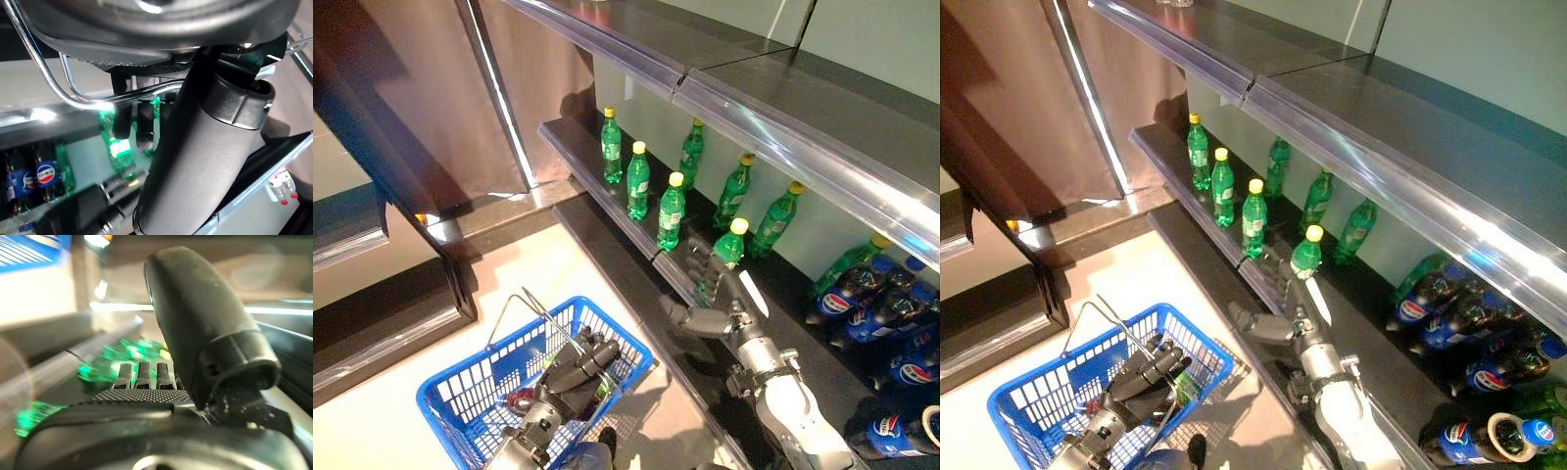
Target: Pick up the drink and place into the basket.
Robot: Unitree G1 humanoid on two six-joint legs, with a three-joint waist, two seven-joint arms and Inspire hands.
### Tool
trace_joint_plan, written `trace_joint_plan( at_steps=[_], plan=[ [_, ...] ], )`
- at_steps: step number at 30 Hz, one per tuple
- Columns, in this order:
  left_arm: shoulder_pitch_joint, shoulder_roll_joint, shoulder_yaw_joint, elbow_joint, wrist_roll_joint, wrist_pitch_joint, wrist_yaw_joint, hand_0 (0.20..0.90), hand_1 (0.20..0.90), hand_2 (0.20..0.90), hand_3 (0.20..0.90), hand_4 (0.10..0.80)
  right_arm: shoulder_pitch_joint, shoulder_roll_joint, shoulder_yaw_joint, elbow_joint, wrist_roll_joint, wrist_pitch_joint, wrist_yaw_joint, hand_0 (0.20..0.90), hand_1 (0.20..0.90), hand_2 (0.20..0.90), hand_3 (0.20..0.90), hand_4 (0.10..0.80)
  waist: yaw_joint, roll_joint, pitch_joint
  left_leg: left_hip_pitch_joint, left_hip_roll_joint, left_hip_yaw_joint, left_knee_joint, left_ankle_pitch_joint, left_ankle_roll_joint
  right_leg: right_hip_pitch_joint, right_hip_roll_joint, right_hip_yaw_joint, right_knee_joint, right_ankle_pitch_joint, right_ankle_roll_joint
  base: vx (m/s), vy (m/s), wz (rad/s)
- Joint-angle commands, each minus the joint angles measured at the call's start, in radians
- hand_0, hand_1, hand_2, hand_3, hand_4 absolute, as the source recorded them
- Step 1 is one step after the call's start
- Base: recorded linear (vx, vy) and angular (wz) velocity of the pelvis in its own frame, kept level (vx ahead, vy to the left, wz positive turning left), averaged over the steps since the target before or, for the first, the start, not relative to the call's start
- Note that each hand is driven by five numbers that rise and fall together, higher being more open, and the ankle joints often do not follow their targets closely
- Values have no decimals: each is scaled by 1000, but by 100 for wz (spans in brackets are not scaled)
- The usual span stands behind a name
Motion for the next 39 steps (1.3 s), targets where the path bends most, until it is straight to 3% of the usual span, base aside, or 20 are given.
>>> trace_joint_plan(
  at_steps=[1, 8, 11, 19, 21, 30, 39],
  plan=[
    [-130, -86, -32, -376, -18, -146, -154, 300, 300, 300, 200, 100, -20, -14, -60, -96, -50, -171, -94, 900, 900, 900, 900, 800, -22, 27, -124, 6, 109, -13, 139, -59, -73, -71, -36, 18, -32, 180, 40, 0, 0, 0],
    [-141, -80, -36, -373, -36, -151, -143, 300, 300, 300, 200, 100, -42, 10, -72, -134, -59, -345, -129, 900, 900, 900, 900, 800, -20, 38, -124, -5, 109, -13, 156, -62, -79, -72, -38, 12, -27, 177, 37, 0, 0, 0],
    [-136, -82, -39, -370, -38, -154, -151, 300, 300, 300, 200, 100, -41, 19, -74, -137, -84, -355, -172, 900, 900, 900, 900, 800, -20, 40, -131, -6, 109, -10, 157, -63, -80, -71, -38, 12, -29, 175, 35, 0, 0, 0],
    [-133, -81, -55, -372, -38, -183, -142, 300, 300, 300, 200, 100, -19, 15, -93, -88, -160, -287, -376, 900, 900, 900, 900, 800, -32, 45, -131, -17, 112, 4, 161, -61, -81, -82, -36, 19, -29, 176, 34, 4, 3, -2],
    [-131, -72, -56, -373, -47, -190, -138, 300, 300, 300, 200, 100, -12, 10, -99, -69, -165, -233, -437, 900, 900, 900, 900, 800, -34, 47, -122, -24, 113, 5, 167, -58, -81, -87, -37, 20, -26, 179, 34, 0, 0, 0],
    [-127, -64, -89, -361, -39, -201, -148, 300, 300, 300, 200, 100, -37, 11, -56, 24, -109, -170, -431, 900, 900, 900, 900, 800, -21, 48, -99, -40, 104, -7, 188, -61, -79, -92, -50, 14, -23, 193, 44, 28, 1, 0],
    [-131, -55, -101, -352, -31, -175, -151, 300, 300, 300, 200, 100, -72, 26, -19, 73, -93, -177, -434, 900, 900, 900, 900, 800, 2, 40, -57, -67, 84, -33, 226, -69, -70, -108, -71, 12, -10, 216, 67, 55, -5, 4]
  ],
)
